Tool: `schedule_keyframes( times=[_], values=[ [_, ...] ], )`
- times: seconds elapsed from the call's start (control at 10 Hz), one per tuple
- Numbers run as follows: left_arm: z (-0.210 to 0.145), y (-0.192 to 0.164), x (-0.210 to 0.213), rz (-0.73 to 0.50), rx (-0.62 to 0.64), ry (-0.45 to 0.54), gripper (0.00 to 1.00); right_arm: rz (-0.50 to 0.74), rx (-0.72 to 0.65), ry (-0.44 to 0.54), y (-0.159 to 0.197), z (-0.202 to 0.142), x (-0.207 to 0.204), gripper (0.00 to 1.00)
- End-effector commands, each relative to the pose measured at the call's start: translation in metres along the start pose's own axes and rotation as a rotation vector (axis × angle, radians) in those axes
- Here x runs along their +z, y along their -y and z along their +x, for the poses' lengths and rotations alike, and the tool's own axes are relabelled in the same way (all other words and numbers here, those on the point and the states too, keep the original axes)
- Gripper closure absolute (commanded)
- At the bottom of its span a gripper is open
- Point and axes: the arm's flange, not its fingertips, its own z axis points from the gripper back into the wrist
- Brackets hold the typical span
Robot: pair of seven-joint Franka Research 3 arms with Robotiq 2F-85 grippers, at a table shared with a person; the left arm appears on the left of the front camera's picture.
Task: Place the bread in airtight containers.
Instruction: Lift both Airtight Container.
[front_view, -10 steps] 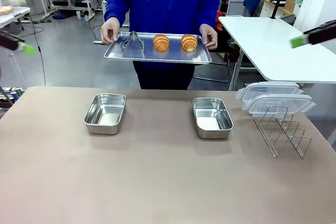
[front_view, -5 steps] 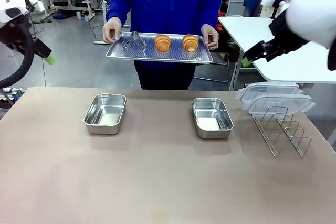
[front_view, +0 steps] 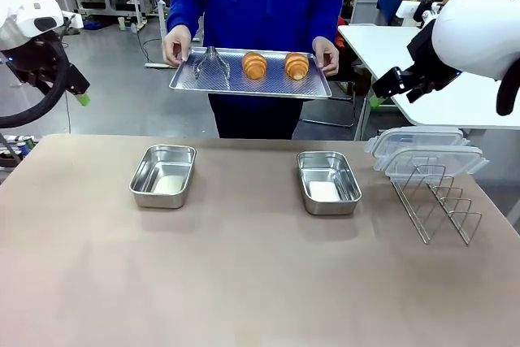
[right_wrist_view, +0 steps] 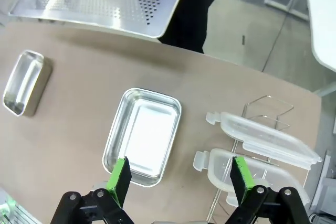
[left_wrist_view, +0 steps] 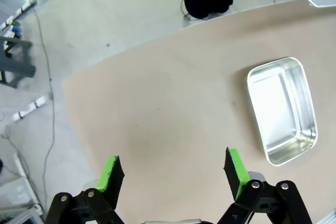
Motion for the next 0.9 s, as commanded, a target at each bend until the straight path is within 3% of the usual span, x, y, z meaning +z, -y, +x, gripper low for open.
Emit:
schedule_keyframes(
  times=[0.0, 0.1, 0.3, 0.8],
  values=[
    [0.000, 0.002, -0.003, -0.005, -0.003, -0.008, 0.00, -0.002, -0.007, -0.010, 0.001, -0.001, -0.005, 0.00],
    [0.011, 0.027, -0.031, -0.002, -0.008, -0.018, 0.00, -0.014, -0.034, -0.028, -0.015, 0.005, -0.021, 0.00],
    [0.012, 0.041, -0.046, -0.016, 0.034, -0.009, 0.00, -0.031, -0.109, -0.087, -0.030, 0.012, -0.045, 0.00],
    [0.029, 0.053, -0.102, 0.044, 0.138, -0.035, 0.00, -0.094, -0.160, -0.208, -0.037, 0.009, -0.108, 0.00]
  ],
)
